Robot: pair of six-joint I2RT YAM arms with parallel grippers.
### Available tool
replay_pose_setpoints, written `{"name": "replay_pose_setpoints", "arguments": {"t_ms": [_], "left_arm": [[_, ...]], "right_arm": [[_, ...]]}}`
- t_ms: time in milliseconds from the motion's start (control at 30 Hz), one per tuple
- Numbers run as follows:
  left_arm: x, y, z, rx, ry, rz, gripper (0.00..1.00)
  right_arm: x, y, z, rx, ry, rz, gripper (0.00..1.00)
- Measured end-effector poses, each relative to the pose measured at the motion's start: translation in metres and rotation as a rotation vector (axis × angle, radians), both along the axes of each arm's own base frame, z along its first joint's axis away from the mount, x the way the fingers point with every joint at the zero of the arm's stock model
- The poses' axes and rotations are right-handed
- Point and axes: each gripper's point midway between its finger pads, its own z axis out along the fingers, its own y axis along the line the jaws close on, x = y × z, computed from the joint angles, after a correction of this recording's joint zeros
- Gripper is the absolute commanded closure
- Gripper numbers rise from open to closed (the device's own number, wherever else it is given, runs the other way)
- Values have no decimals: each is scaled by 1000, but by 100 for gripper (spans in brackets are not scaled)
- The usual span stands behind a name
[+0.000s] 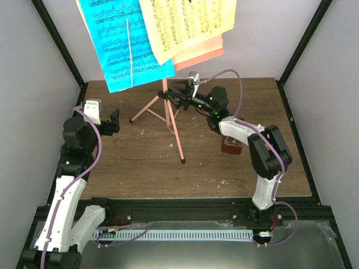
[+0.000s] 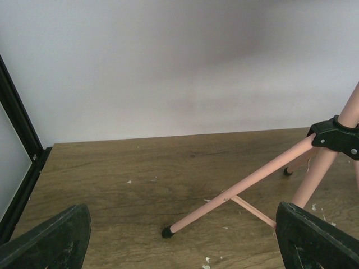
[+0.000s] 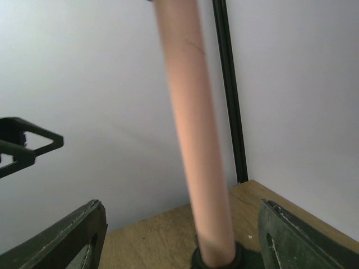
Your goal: Pack up the instrument practice props
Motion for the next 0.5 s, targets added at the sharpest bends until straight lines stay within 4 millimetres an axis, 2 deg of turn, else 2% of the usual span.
{"name": "replay_pose_setpoints", "arguments": {"t_ms": [100, 200, 400, 500], "left_arm": [[0, -1, 0, 0, 0, -5, 9], [0, -2, 0, 0, 0, -6, 9], [-1, -4, 0, 0, 0, -15, 9], [-1, -5, 0, 0, 0, -18, 9]], "right_arm": [[14, 9, -2, 0, -7, 8, 26], [26, 16, -2, 0, -18, 17, 33], [39, 30, -1, -3, -40, 61, 55], [37, 33, -4, -12, -43, 94, 71]]}}
